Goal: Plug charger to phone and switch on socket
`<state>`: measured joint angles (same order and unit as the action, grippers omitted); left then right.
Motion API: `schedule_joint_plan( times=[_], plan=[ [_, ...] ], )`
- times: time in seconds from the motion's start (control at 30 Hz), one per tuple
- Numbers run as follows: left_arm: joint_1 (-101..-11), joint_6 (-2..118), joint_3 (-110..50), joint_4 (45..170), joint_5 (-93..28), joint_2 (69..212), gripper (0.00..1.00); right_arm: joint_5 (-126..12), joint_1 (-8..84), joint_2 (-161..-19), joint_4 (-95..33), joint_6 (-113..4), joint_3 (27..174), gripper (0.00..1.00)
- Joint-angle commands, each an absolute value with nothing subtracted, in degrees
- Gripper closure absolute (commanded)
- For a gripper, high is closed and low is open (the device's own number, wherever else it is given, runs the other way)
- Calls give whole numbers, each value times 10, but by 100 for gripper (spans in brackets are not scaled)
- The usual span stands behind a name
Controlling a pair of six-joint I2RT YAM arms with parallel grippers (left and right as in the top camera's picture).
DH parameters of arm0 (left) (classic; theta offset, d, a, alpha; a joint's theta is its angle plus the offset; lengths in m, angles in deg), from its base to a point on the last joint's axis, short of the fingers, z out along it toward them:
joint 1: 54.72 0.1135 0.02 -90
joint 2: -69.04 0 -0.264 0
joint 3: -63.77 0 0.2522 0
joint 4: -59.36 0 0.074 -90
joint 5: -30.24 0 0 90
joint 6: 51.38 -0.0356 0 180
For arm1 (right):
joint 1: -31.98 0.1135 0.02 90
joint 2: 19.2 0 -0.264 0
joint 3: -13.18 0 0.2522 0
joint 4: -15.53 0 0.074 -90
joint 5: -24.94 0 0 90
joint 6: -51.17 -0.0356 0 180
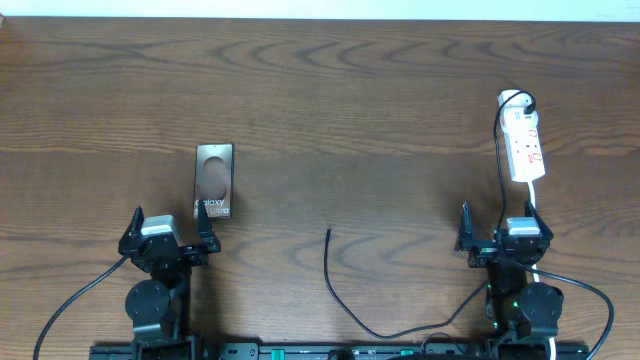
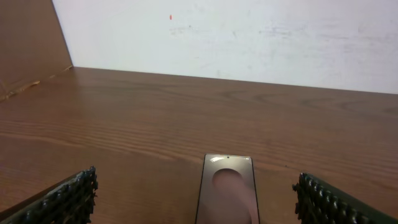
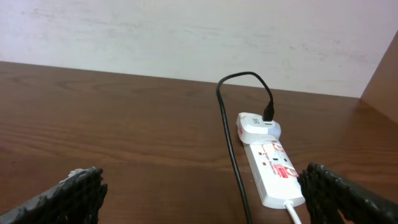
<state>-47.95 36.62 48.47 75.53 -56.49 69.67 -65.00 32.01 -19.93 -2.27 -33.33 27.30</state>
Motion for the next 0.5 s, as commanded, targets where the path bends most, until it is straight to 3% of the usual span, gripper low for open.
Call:
schedule_joint_plan(
  times=[0.0, 0.47],
  plan=[
    [-477, 356, 498, 767, -563, 694, 0, -647, 324, -201, -26, -328, 273, 1],
    [-477, 353, 447, 770, -534, 694, 0, -647, 324, -201, -26, -328, 273, 1]
  ],
)
